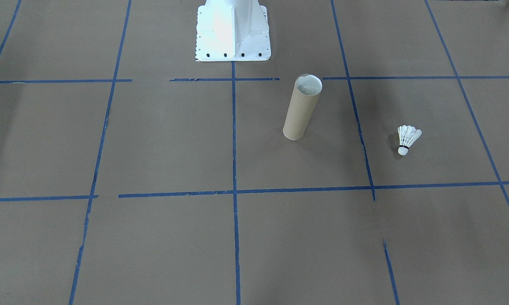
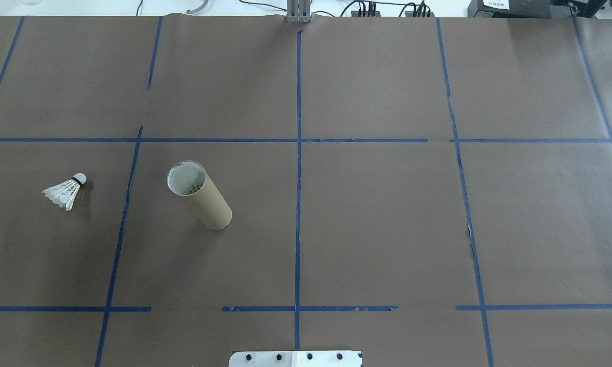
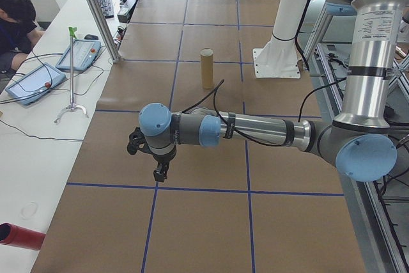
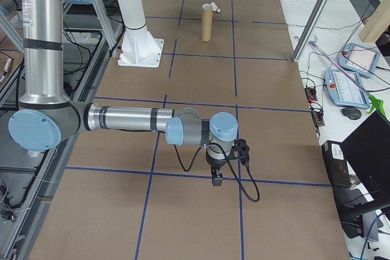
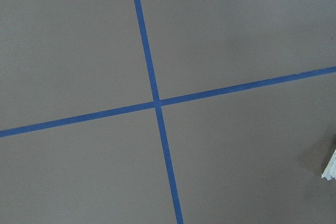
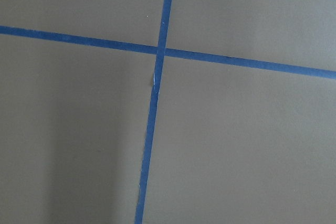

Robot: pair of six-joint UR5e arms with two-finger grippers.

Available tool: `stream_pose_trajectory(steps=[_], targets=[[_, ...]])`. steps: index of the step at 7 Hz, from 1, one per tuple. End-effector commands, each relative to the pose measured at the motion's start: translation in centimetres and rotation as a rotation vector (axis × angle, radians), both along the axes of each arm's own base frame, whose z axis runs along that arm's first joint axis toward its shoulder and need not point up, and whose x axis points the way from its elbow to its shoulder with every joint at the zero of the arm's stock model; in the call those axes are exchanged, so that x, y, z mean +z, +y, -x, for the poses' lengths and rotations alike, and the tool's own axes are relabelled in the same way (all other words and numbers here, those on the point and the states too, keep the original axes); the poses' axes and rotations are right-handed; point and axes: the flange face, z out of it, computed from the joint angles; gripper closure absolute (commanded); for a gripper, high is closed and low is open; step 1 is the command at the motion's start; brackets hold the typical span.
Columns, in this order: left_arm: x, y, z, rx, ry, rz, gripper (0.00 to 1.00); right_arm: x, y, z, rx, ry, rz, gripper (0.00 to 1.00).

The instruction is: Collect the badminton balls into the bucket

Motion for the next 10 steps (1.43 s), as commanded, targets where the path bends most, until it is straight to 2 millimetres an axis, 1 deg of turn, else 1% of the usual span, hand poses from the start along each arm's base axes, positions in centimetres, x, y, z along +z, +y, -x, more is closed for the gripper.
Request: stream_pose_trajectory(steps=[1,2,3,5,6,7,8,9,10], targets=[[-0.2,0.0,0.0,-0.001,-0.001,-0.003,0.0,0.0,0.0,0.0,0.0,0.0,0.0,0.0],[-0.3,0.0,0.1,-0.004,-0.003,-0.005,0.0,0.0,0.0,0.0,0.0,0.0,0.0,0.0],[-1.2,-0.7,0.1,-0.003,-0.032,-0.025,0.0,0.0,0.0,0.0,0.0,0.0,0.0,0.0],[-3.2,-3.6,0.3,-0.009,-0.056,-0.089,0.0,0.0,0.0,0.0,0.0,0.0,0.0,0.0],[-3.9,-4.2,0.6,-0.017,-0.094,-0.154,0.0,0.0,0.0,0.0,0.0,0.0,0.0,0.0],[-3.2,-5.9,0.8,-0.027,-0.13,-0.199,0.0,0.0,0.0,0.0,0.0,0.0,0.0,0.0],[-2.4,-6.0,0.8,-0.11,-0.113,-0.172,0.0,0.0,0.0,0.0,0.0,0.0,0.0,0.0],[-0.9,-4.0,0.7,-0.24,-0.075,-0.143,0.0,0.0,0.0,0.0,0.0,0.0,0.0,0.0],[0.0,-2.3,-0.3,-0.336,-0.028,-0.131,0.0,0.0,0.0,0.0,0.0,0.0,0.0,0.0]])
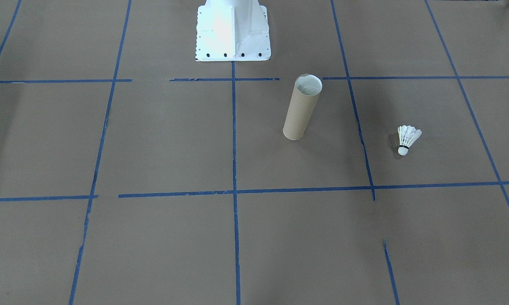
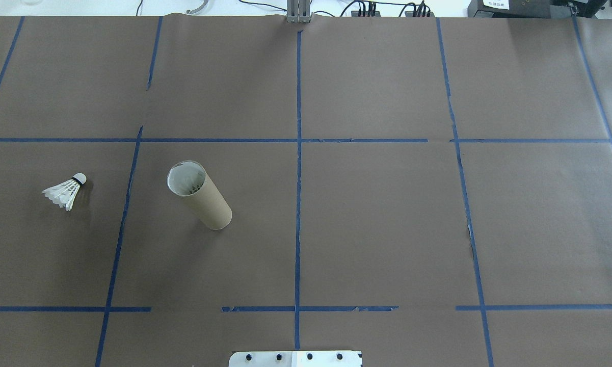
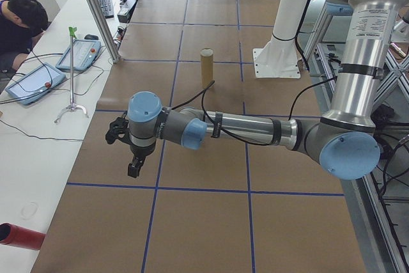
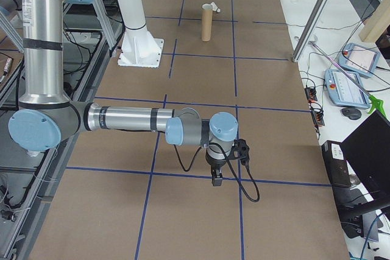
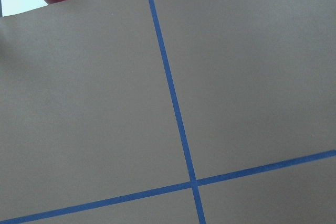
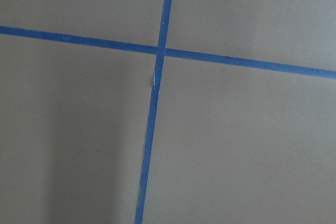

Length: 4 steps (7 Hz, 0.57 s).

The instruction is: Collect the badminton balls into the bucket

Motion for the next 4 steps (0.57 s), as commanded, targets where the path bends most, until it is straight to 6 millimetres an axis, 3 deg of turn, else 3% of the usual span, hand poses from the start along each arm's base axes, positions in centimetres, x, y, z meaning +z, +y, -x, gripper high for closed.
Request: stream_pose_trajectory(steps=[1,4], targets=[[1.1,2.5,-4.3,-0.126,0.11,0.014,0.0,0.0,0.0,0.0,0.0,0.0,0.0,0.0],[2.2,8.2,-11.9,-0.213,0.324,0.085,0.0,0.0,0.0,0.0,0.0,0.0,0.0,0.0]])
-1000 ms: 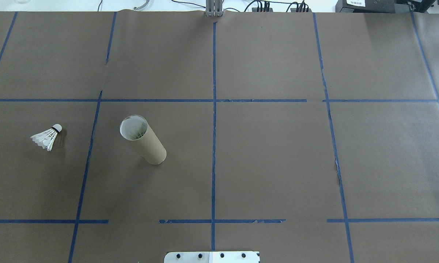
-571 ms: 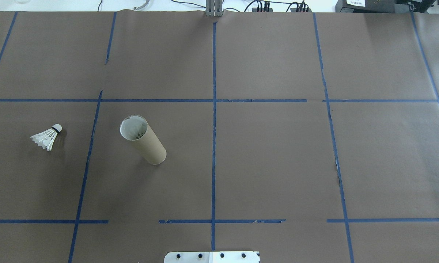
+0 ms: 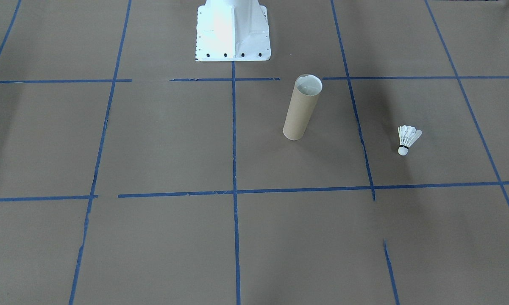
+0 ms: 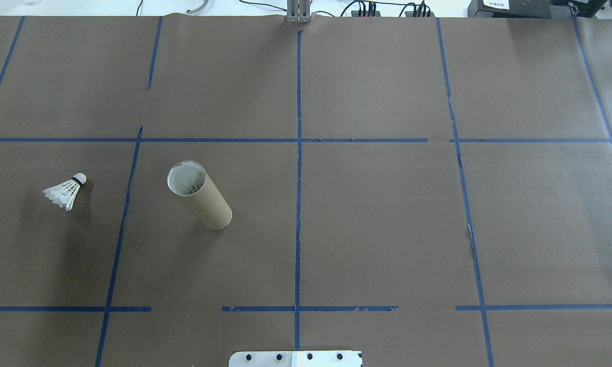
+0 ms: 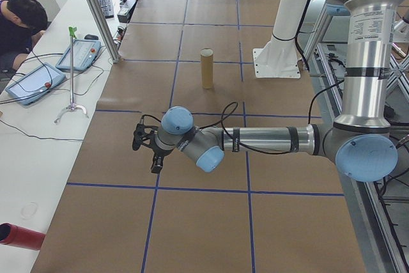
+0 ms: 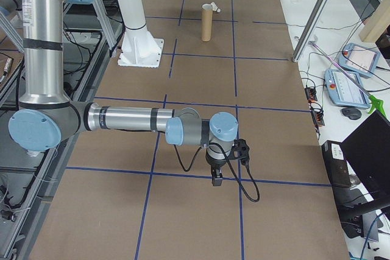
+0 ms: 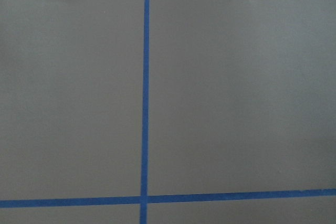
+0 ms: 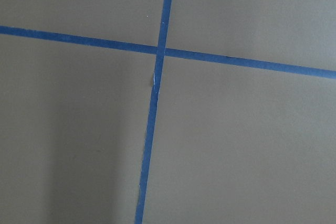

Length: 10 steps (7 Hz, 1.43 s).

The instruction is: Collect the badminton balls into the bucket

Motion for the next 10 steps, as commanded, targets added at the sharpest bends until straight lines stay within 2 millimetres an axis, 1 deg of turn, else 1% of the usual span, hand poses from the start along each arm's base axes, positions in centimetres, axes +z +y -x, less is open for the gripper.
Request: stream_pose_trajectory(steps=[1,2,3,4,5,6,7,8,9,10], targets=[[0.8,4.9,-6.0,-0.058,0.17,0.074,0.0,0.0,0.0,0.0,0.0,0.0,0.0,0.0],[1.0,6.8,-9.0,-0.08,0.219,0.107,0.0,0.0,0.0,0.0,0.0,0.0,0.0,0.0],[0.1,8.2,-11.7,-0.132,0.34,0.18,0.0,0.0,0.0,0.0,0.0,0.0,0.0,0.0],[-1.1,10.1,-14.6,-0.188,0.479,0.259,0.0,0.0,0.0,0.0,0.0,0.0,0.0,0.0],[-1.6,11.3,-17.1,-0.208,0.515,0.315,0.0,0.0,0.0,0.0,0.0,0.0,0.0,0.0],[-2.6,11.9,-18.3,-0.247,0.578,0.408,0.0,0.0,0.0,0.0,0.0,0.0,0.0,0.0],[-3.3,11.9,-18.7,-0.304,0.63,0.472,0.0,0.0,0.0,0.0,0.0,0.0,0.0,0.0],[-3.1,12.3,-19.9,-0.361,0.652,0.519,0.0,0.0,0.0,0.0,0.0,0.0,0.0,0.0],[-2.8,13.0,-21.7,-0.397,0.654,0.533,0.0,0.0,0.0,0.0,0.0,0.0,0.0,0.0],[-2.1,13.2,-22.6,-0.433,0.636,0.567,0.0,0.0,0.0,0.0,0.0,0.0,0.0,0.0]])
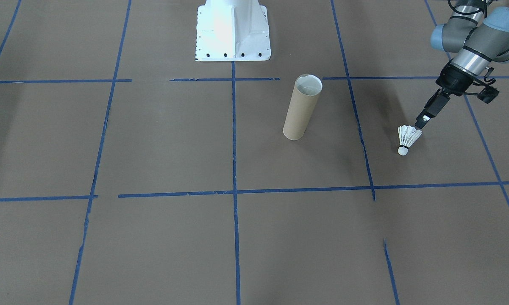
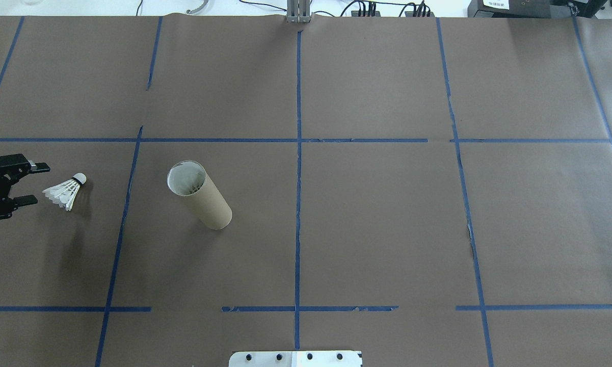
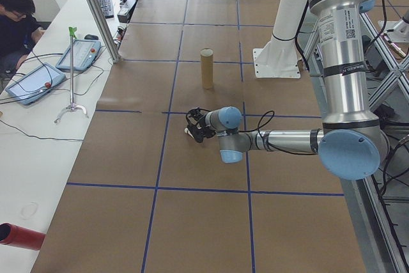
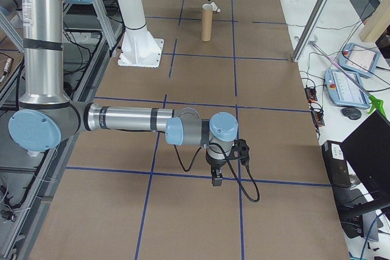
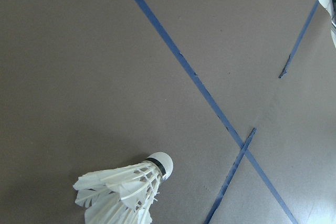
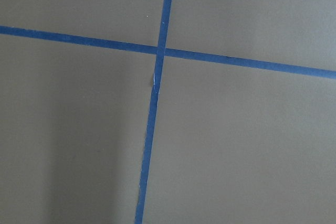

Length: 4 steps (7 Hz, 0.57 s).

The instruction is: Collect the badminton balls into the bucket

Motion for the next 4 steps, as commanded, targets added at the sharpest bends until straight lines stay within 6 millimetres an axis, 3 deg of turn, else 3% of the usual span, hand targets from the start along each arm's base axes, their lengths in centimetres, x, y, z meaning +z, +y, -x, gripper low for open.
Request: stream_pose_trajectory(steps=[1,2,4], targets=[[0.64,0.46,-1.54,-0.033,-0.007,0.062,0.05,0.0,0.0,0.0,0.0,0.0,0.0,0.0],[0.71,0.33,-1.6,-0.049,-0.003,0.079,0.14,0.0,0.0,0.0,0.0,0.0,0.0,0.0],[0.51,0.27,-1.65,-0.053,0.003,0.083,0.43,0.0,0.0,0.0,0.0,0.0,0.0,0.0]])
